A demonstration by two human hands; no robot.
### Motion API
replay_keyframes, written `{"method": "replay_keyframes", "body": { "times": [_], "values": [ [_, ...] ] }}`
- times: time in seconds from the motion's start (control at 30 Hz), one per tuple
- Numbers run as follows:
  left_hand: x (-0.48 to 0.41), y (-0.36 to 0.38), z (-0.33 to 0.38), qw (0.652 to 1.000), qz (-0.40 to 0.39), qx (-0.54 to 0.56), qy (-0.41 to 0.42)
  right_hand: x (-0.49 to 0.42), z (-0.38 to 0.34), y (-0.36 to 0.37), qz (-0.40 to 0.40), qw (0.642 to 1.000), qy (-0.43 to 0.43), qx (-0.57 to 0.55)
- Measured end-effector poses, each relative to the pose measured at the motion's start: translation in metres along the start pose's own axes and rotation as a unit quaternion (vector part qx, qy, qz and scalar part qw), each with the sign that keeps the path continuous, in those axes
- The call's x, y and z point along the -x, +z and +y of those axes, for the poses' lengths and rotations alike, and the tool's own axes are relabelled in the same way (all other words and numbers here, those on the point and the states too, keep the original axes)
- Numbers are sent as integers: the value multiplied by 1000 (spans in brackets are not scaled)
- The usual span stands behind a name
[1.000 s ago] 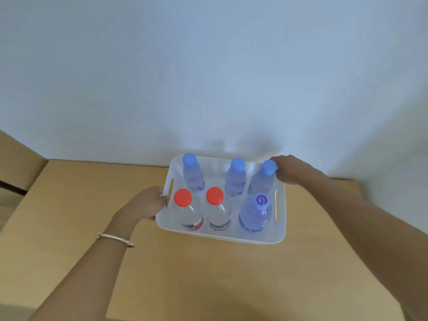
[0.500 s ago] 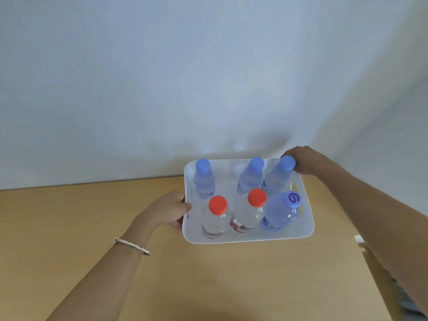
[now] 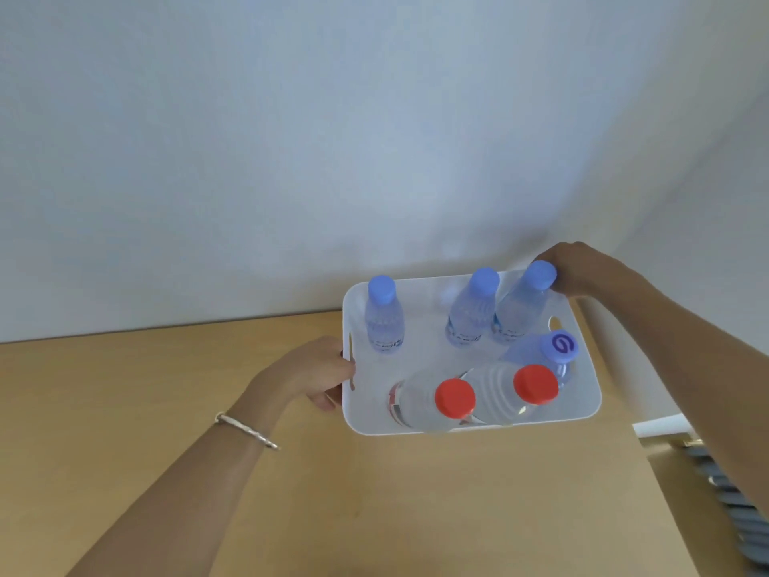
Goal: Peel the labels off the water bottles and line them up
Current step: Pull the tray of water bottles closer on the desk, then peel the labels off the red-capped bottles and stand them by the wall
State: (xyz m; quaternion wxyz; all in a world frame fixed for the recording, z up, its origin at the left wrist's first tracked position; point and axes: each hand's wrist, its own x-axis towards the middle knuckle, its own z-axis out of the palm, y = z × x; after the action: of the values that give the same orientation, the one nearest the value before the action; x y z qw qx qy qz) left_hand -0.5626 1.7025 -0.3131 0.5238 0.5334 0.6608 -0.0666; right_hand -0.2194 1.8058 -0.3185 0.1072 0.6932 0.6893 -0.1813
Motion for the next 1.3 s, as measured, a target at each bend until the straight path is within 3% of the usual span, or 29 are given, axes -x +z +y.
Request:
{"method": "replay_keyframes", "body": {
  "times": [0.2, 0.33, 0.43, 0.53, 0.63, 0.73, 0.77, 0.83, 0.9, 1.0, 1.17, 1.23, 1.3],
  "values": [
    [6, -9, 10, 991, -34, -126, -36, 9, -2, 2, 6, 999, 25, -29],
    [14, -23, 11, 938, 176, -284, 89, 14, -6, 3, 37, 995, 59, -65],
    [12, -23, -2, 935, 181, -175, 251, 19, -8, 7, 58, 993, 73, -75],
    [18, -11, -13, 893, 105, -3, 437, 23, -6, 14, 118, 986, 75, -87],
    [14, 8, -24, 858, 23, 40, 512, 39, -9, 24, 202, 964, 76, -157],
    [10, 34, -38, 836, -3, -14, 549, 69, -19, 36, 321, 907, 58, -265],
    [12, 41, -42, 832, -5, -25, 553, 77, -23, 37, 373, 888, 46, -266],
    [19, 52, -47, 837, 34, -4, 546, 101, -43, 36, 431, 822, 52, -369],
    [22, 60, -47, 849, 100, 3, 518, 125, -62, 30, 461, 796, 39, -391],
    [25, 68, -40, 863, 162, -1, 479, 162, -98, 19, 466, 803, -24, -371],
    [23, 80, -30, 861, 228, -22, 453, 194, -164, 41, 414, 873, -99, -239],
    [20, 82, -30, 872, 232, -17, 430, 190, -179, 56, 385, 898, -101, -187],
    [17, 82, -30, 878, 236, -15, 417, 180, -185, 69, 419, 897, -99, -98]
  ]
}}
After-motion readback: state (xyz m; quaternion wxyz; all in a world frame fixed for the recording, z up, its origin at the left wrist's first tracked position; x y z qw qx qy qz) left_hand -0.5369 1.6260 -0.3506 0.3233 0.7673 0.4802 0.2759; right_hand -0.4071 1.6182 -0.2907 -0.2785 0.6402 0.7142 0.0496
